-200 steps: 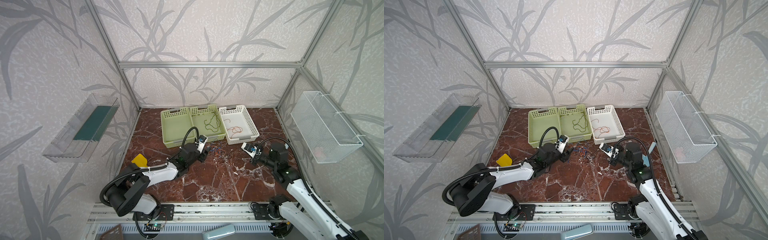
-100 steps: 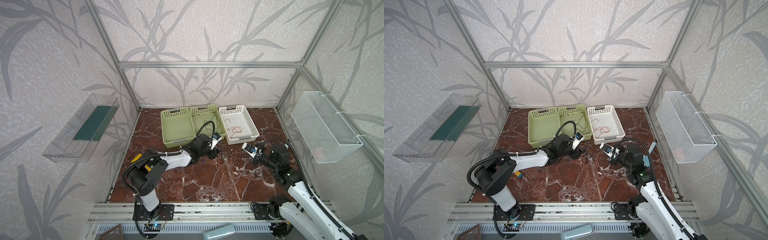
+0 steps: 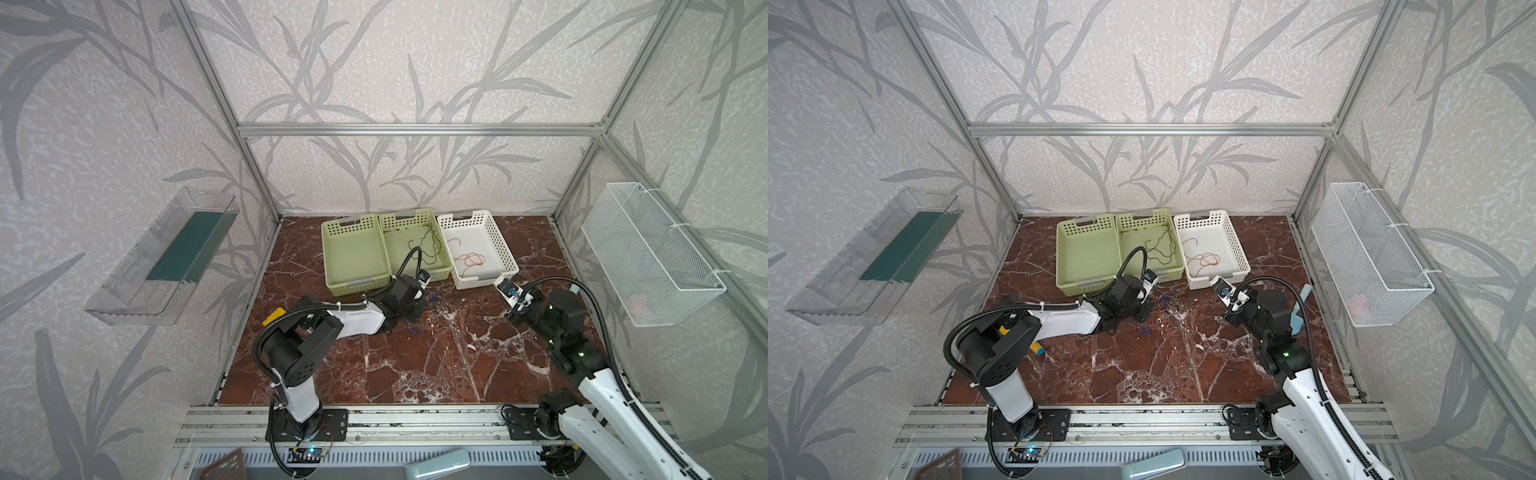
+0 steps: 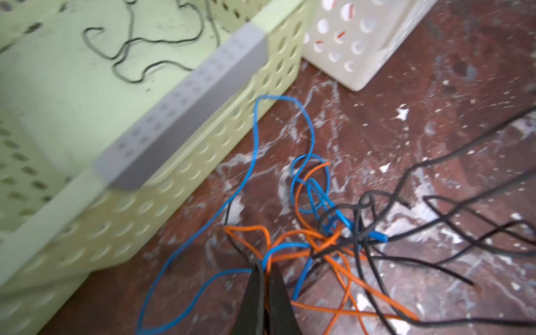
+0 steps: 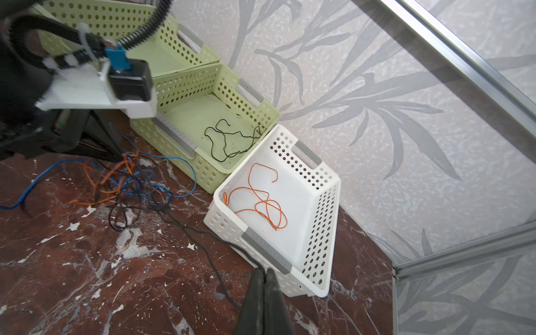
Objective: Untangle and sort cables by color
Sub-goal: Untie the cable from multiple cables.
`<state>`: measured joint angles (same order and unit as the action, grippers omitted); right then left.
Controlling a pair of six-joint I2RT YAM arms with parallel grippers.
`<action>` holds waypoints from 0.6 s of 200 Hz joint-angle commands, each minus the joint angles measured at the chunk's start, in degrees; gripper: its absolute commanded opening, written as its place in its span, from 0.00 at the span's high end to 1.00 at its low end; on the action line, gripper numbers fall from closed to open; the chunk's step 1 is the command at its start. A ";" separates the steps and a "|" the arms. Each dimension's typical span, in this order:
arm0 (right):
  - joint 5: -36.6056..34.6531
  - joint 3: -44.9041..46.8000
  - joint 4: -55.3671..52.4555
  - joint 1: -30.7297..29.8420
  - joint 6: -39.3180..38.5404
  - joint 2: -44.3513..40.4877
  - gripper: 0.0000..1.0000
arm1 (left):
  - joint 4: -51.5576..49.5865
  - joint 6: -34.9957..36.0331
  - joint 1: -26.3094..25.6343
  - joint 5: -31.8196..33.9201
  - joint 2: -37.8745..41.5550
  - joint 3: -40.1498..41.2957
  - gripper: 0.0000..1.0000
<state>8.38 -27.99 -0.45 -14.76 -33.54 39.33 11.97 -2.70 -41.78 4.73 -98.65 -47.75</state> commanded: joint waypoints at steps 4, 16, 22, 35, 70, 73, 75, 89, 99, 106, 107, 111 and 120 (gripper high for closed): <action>-3.73 0.50 2.48 1.53 4.34 1.02 1.00 | -0.74 -2.63 0.43 11.31 6.71 4.52 1.00; -5.15 0.48 3.14 1.91 5.86 2.23 1.00 | -0.36 -3.28 0.64 14.28 9.16 6.78 1.00; -6.04 0.45 3.36 2.07 6.51 2.84 1.00 | -0.30 -3.58 0.73 15.68 10.15 7.70 1.00; -7.98 0.40 3.56 2.35 7.81 3.87 1.00 | -0.16 -4.45 1.16 19.06 11.81 9.46 1.00; -5.45 0.98 4.45 2.99 8.44 4.24 1.00 | -2.24 -6.97 3.22 23.16 14.62 11.53 1.00; -5.40 1.00 4.49 2.99 8.55 4.39 1.00 | -2.68 -7.22 3.40 23.53 14.69 11.46 1.00; -5.40 1.00 4.49 2.99 8.68 4.43 1.00 | -2.99 -7.30 3.51 23.82 14.71 11.47 1.00; -7.97 0.87 3.98 2.99 9.71 4.79 1.00 | -4.95 -8.34 4.09 27.10 15.26 11.44 1.00; -10.42 0.68 3.28 3.15 10.42 4.84 1.00 | -6.28 -9.39 5.00 28.65 15.96 11.65 1.00; -11.00 0.66 2.64 3.46 10.42 4.67 1.00 | -6.11 -9.60 5.89 27.89 16.65 12.30 1.00; -11.05 0.65 2.56 3.53 10.42 4.64 1.00 | -5.96 -9.60 5.99 27.71 16.74 12.40 1.00; -11.26 0.71 2.41 3.76 10.50 4.55 1.00 | -5.36 -9.57 6.27 27.11 17.12 12.84 1.00; -11.83 0.65 2.13 4.25 11.26 4.55 1.00 | -4.44 -9.46 6.66 26.71 17.69 13.58 1.00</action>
<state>0.19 -27.77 1.65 -11.70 -24.71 44.14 8.80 -9.30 -36.58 28.18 -83.59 -36.16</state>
